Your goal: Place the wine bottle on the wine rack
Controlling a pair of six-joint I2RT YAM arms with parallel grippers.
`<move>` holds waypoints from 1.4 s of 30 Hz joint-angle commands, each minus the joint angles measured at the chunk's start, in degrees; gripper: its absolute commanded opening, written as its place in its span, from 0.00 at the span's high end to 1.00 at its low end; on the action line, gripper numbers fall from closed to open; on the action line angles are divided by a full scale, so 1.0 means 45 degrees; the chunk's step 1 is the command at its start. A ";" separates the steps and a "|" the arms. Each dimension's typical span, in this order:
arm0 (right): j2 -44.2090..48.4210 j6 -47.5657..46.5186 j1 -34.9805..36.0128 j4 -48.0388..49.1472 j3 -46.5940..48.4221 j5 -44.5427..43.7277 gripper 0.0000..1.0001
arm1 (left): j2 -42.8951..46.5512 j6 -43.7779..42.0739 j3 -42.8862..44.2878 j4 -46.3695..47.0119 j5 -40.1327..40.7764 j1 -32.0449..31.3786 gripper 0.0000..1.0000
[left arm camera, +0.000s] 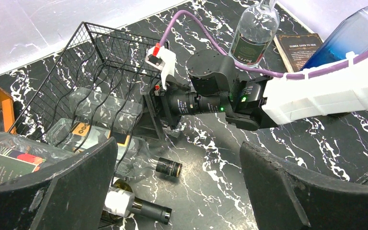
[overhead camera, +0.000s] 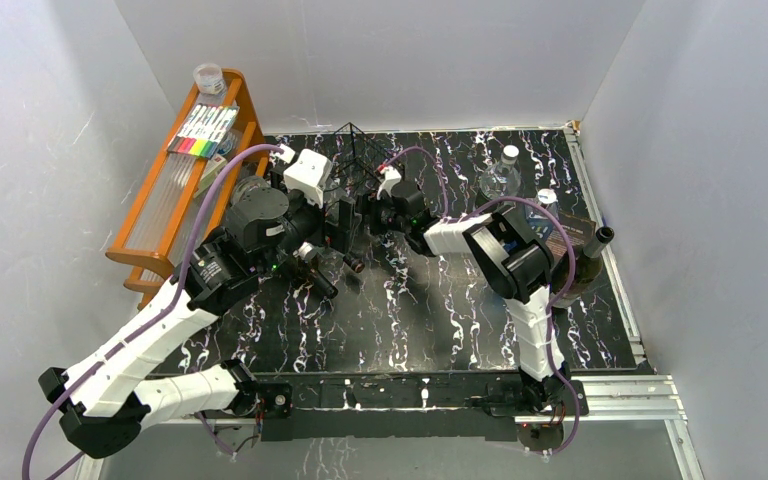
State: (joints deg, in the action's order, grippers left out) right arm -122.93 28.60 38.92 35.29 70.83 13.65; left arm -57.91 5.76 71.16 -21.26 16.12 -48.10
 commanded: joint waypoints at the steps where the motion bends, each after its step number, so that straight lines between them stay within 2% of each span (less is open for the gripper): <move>1: 0.0591 0.0052 0.0016 0.1123 0.0434 0.0092 0.14 | 0.0300 -0.0166 0.0086 0.0132 0.0177 0.0073 0.02; 8: 0.1422 0.0070 0.0005 0.0998 -0.0287 -0.0233 0.08 | 0.0499 -0.0165 0.0067 0.0036 0.0248 0.0063 0.02; 18: 0.3907 0.0947 0.0054 -0.1292 -0.2137 -0.2708 0.07 | 0.1111 -0.0010 -0.0096 -0.0003 0.0323 0.0063 0.02; 23: 0.5682 0.0752 0.0055 -0.3540 -0.2240 -0.3813 0.07 | 0.1376 0.0156 -0.0267 -0.0120 0.0281 0.0064 0.02; 26: 0.6782 0.0195 0.0044 -0.5460 -0.1742 -0.4771 0.09 | 0.1543 0.0444 -0.0522 -0.0102 0.0179 0.0061 0.02; 29: 0.7690 -0.0378 0.0038 -0.7800 -0.0888 -0.6634 0.10 | 0.1701 0.0815 -0.0940 -0.0101 -0.0117 0.0073 0.02; 34: 0.9082 -0.1478 -0.0033 -0.9699 0.0389 -0.9240 0.10 | 0.1895 0.1505 -0.2099 0.0132 -0.0645 0.0063 0.02; 42: 0.9181 -0.2523 -0.0817 -1.2949 0.3384 -1.2151 0.09 | 0.2173 0.2157 -0.3943 0.1383 -0.1072 0.0073 0.02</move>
State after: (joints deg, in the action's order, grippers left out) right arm -82.46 20.67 37.76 -14.06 80.09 -30.44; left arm -49.89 13.56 55.46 -19.18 12.80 -48.10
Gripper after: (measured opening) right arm 0.904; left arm 0.981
